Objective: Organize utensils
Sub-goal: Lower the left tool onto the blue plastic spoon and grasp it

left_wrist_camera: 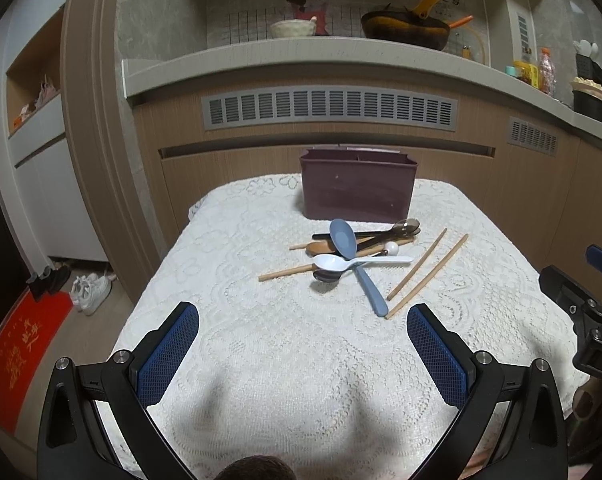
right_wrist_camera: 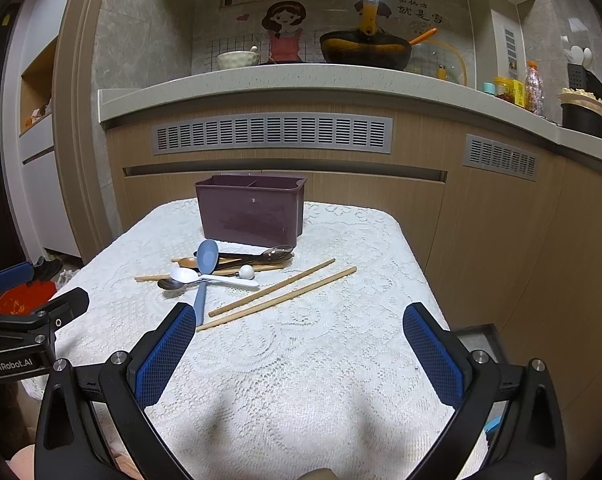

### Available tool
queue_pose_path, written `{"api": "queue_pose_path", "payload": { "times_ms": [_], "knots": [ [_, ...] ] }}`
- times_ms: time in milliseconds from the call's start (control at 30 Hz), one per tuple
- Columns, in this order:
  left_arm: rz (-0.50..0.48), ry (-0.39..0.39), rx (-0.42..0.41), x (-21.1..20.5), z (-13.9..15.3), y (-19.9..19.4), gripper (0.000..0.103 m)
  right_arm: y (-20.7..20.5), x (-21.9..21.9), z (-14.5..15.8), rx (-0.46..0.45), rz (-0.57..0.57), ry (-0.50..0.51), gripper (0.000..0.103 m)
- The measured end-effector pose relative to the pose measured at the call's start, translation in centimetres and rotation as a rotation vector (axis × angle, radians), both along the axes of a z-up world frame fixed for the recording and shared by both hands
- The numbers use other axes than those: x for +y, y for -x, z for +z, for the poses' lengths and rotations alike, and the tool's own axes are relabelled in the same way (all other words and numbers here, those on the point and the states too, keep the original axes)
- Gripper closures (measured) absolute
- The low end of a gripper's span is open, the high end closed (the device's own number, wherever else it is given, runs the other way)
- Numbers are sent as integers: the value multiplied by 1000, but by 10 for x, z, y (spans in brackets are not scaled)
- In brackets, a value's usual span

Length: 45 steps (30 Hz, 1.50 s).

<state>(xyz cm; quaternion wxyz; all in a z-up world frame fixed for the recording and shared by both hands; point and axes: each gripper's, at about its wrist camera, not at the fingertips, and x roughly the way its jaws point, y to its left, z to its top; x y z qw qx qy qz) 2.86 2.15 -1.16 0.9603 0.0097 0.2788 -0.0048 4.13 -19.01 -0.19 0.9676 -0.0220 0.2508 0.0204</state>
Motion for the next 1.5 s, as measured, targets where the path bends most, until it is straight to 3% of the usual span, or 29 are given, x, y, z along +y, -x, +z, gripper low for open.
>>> {"api": "queue_pose_path", "payload": {
  "times_ms": [333,633,833,967,1033,1200,1333,1400,1500],
  "knots": [
    [-24,31,66,9,-7,-52,0,-44,3,-7,74,32,4,0],
    [-117,-32,118,-13,-15,-138,0,-93,6,-19,114,36,55,0],
    [-154,41,222,-31,-32,-197,1,-114,-1,-32,146,18,45,0],
    [-124,-16,262,-45,-48,-229,12,-124,-7,-44,189,28,33,0],
    [-94,-15,300,-46,-57,-244,13,-127,-10,-48,199,26,27,0],
    [-101,-14,370,-48,-72,-255,27,-133,-19,-57,223,11,7,0],
    [-142,6,390,-54,-79,-260,43,-138,-19,-60,242,13,0,0],
    [-171,22,384,-55,-78,-258,64,-140,-16,-59,243,18,-1,0],
    [-173,32,360,-48,-74,-255,68,-145,-9,-52,234,31,1,0]
  ]
}}
